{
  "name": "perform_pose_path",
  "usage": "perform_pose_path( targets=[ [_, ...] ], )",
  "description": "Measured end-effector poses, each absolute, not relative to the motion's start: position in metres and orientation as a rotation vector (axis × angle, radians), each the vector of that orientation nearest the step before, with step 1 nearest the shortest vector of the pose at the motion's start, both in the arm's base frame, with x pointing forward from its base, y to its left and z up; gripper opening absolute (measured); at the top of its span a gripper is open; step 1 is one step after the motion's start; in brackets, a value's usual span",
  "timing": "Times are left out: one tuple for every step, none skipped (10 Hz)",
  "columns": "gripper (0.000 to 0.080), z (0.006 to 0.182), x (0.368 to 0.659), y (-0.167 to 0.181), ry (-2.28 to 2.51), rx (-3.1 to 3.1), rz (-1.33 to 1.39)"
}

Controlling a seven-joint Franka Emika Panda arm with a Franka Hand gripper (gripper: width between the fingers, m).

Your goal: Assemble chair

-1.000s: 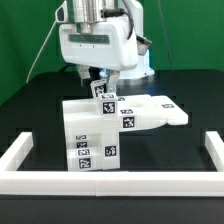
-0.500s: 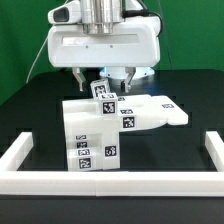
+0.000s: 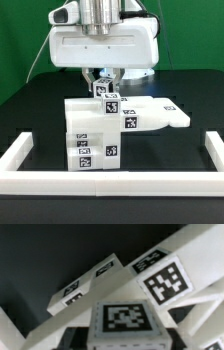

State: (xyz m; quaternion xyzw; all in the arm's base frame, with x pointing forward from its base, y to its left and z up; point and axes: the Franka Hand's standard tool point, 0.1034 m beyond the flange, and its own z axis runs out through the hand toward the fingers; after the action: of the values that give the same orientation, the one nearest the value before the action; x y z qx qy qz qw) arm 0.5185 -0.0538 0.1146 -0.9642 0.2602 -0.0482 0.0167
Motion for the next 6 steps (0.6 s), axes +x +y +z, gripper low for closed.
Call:
perform_pose_path(
  targets=[
    [0.0275, 0.1146, 0.5185, -0.0539, 0.885, -2.973, -0.148],
    [0.0275, 0.1145, 0.5185, -0.0539, 0.952, -2.95, -0.147],
    [0.0275, 0.1144, 0.5185, -0.0539, 1.058, -2.911, -0.144],
    [0.0275, 0.1141, 0.5186, -0.0541, 1.117, -2.887, -0.143],
    [0.0275, 0.1135, 0.5205, -0.0556, 1.312, -2.802, -0.14],
    [0.0275, 0.1132, 0.5219, -0.0564, 1.467, -2.721, -0.139]
  ],
)
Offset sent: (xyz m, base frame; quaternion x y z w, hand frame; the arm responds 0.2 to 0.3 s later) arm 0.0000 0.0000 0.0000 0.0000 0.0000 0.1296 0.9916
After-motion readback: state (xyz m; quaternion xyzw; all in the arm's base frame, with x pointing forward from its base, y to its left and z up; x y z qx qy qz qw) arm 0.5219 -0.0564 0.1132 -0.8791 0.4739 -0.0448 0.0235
